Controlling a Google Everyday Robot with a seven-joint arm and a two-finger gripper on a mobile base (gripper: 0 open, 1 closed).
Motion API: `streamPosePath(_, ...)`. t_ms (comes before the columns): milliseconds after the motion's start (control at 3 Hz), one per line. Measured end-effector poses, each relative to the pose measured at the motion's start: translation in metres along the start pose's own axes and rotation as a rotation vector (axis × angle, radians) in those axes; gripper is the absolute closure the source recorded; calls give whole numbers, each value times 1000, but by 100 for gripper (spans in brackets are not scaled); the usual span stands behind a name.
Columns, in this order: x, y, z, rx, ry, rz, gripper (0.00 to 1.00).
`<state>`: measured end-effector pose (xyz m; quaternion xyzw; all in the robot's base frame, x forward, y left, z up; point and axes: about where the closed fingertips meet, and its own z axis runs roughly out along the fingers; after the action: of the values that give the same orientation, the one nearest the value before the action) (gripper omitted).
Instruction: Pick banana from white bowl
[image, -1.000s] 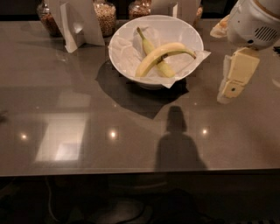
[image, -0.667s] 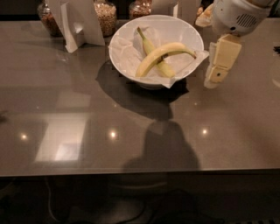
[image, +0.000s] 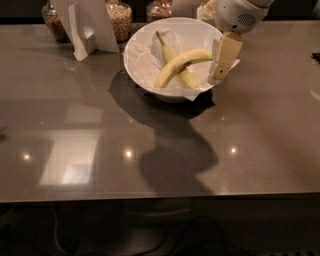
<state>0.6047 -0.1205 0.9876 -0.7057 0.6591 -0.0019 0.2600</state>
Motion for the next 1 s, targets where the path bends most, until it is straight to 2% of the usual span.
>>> streamPosePath(333, 0, 0, 0, 0, 0, 0, 0)
streamPosePath(667, 6, -11, 6, 28, 18, -24, 0)
streamPosePath(1000, 9, -32, 19, 45, 18, -52, 16)
